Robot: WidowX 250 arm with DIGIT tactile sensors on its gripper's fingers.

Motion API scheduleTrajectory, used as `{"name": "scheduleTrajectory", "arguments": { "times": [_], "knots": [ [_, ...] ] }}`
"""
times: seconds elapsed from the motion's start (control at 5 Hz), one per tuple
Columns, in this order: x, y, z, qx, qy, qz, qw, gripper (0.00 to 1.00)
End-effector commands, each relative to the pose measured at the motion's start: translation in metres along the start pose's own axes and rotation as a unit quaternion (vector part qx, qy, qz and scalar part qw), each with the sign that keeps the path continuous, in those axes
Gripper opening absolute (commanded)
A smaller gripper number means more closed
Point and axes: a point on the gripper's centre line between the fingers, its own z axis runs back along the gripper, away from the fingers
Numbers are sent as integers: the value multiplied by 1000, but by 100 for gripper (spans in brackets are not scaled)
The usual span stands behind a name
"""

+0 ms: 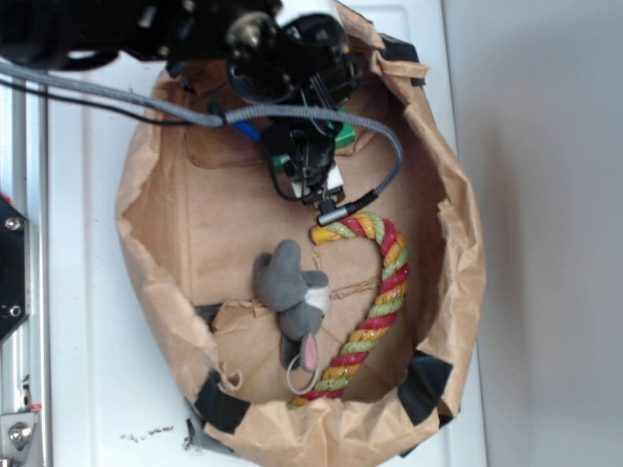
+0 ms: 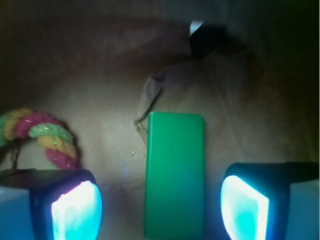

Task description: Grab the green block.

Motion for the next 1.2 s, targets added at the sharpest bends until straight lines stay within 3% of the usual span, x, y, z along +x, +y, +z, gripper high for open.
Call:
{"name": "scheduleTrajectory", "arguments": {
  "times": [0.0, 0.2, 0.4, 0.6, 1.0],
  "knots": [
    [5, -10, -13, 15, -11, -30, 999, 100],
    [-7, -22, -23, 7, -3, -57, 998, 100],
    [-14, -25, -25, 3, -1, -67, 998, 84],
    [-19, -26, -20, -3, -8, -77, 997, 0],
    [-20, -29, -8, -14, -18, -83, 996, 0]
  ]
}}
